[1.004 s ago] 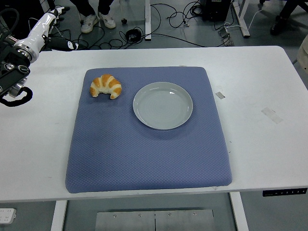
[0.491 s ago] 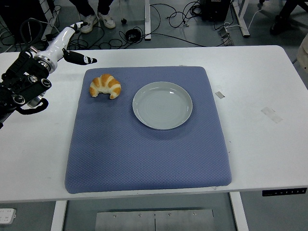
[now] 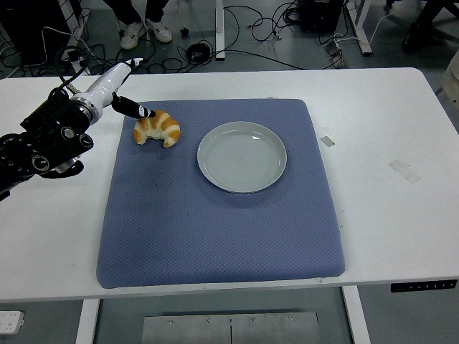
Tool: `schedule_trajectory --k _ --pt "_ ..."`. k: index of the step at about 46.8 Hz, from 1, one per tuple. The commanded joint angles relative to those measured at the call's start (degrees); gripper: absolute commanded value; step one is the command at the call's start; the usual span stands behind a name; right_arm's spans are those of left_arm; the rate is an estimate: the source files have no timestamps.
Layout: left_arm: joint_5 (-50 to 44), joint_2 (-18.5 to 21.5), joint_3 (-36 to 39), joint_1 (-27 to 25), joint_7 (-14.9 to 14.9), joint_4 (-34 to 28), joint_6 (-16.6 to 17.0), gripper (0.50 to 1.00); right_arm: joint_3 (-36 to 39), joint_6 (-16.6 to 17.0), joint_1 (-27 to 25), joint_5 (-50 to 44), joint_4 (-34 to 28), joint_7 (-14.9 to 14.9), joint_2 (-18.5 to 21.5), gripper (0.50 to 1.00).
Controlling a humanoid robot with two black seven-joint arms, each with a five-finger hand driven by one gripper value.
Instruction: Place the bread on the plate
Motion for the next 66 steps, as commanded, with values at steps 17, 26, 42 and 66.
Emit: schedule_trajectory --k 17,26,42,66 --pt "0.3 0.9 2.5 -0.4 4.2 -5.8 1.5 0.966 0.0 0.0 0.0 0.0 0.0 0.0 0.0 1.000" --pt "0.3 5.2 2.9 -1.1 5.0 -13.2 1.9 0.963 0.0 0.0 0.0 0.0 0.0 0.0 0.0 1.000" --pt "1.2 6.2 4.8 -1.5 6.5 -14.5 2.0 0.961 0.0 0.0 0.0 0.0 0.0 0.0 0.0 1.000" --pt "5.4 5.5 7.1 -1.0 6.5 -13.9 1.9 0.957 0.0 0.0 0.0 0.0 0.0 0.0 0.0 1.000"
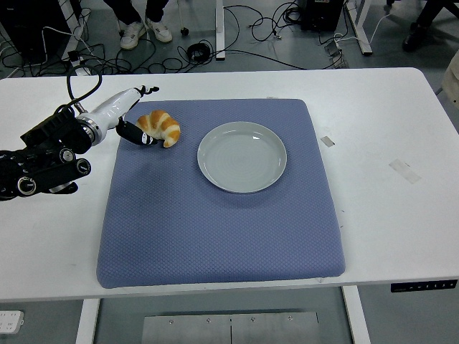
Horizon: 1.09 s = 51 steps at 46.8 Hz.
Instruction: Place the bread on the plate
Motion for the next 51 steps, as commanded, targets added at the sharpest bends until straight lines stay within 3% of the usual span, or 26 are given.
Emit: schedule_trajectory --k 1,18,51 --pt "0.0 -0.1 0.3 -0.1 0.0 0.3 0.0 0.957 0.0 0.0 0.0 0.0 0.0 0.0 0.0 1.000" --pt "0.1 -0.4 0.4 -0.3 -0.1 2.4 -0.8 0.937 0.0 0.0 0.0 0.0 0.0 0.0 0.0 1.000" --pt "0.4 -6.0 0.3 -0.8 -0.8 9.8 -5.1 0.916 0.0 0.0 0.0 0.0 0.0 0.0 0.0 1.000"
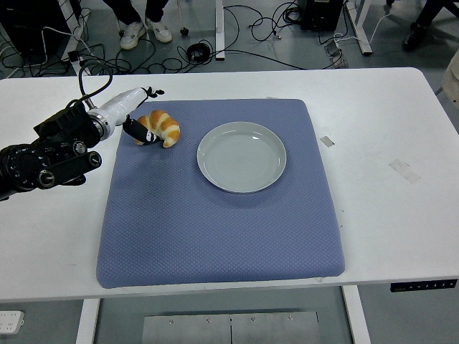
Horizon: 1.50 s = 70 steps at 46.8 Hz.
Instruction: Place the bread on the plate
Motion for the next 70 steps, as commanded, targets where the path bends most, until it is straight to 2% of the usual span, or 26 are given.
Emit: schedule_trajectory --k 1,16,19,23,32,39,55,70 --pt "0.0 -0.1 0.0 -0.1 0.0 0.2 -0.6 0.915 0.0 0.0 0.0 0.0 0.0 0.0 0.0 1.000" --pt "1.6 -0.2 0.1 0.2 0.1 1.0 -2.2 0.890 0.0 0.0 0.0 0.0 0.0 0.0 0.0 1.000" --pt "1.6 -0.2 0.1 0.2 0.1 1.0 -2.2 0.872 0.0 0.0 0.0 0.0 0.0 0.0 0.0 1.000" --pt "1.7 -0.2 0.1 0.2 0.1 1.0 -2.4 0.813 0.0 0.0 0.0 0.0 0.0 0.0 0.0 1.000" --pt "2.0 -0.3 0.0 0.2 0.1 1.0 -4.0 0.731 0.0 0.0 0.0 0.0 0.0 0.0 0.0 1.000" --pt "2.5 -0.6 0.1 0.2 0.0 1.1 -4.1 0.725 0.0 0.0 0.0 0.0 0.0 0.0 0.0 1.000" --pt "2.3 0.2 -0.7 -2.0 0.1 1.1 -4.1 0.646 0.0 0.0 0.0 0.0 0.0 0.0 0.0 1.000" --pt "2.3 -0.4 -2.5 -4.2 -0.4 0.5 -6.1 0.645 0.0 0.0 0.0 0.0 0.0 0.0 0.0 1.000"
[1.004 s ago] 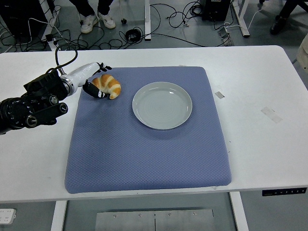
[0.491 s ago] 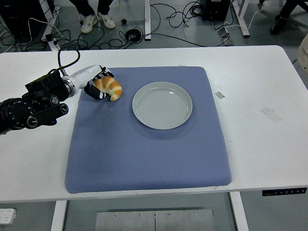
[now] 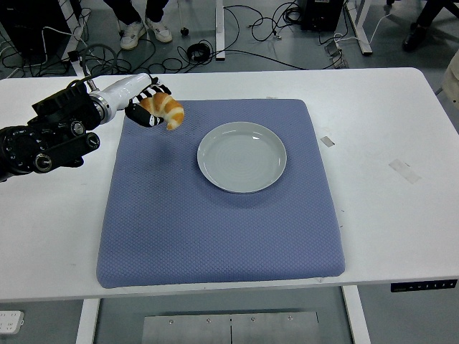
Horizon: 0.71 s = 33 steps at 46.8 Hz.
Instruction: Place the bread on the plate
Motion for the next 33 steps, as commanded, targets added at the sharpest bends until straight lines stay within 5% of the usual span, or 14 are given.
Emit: schedule_trajectory --k 1,33 --pt "0.1 -0.3 -0.2 -0.4 -0.4 -0.6 -0.3 0.645 0.0 0.0 0.0 0.0 0.0 0.0 0.0 1.000" --pt "10.8 -8.9 -5.3 -1.0 -0.1 -5.9 -0.1 0.648 0.0 0.0 0.0 0.0 0.0 0.0 0.0 1.000"
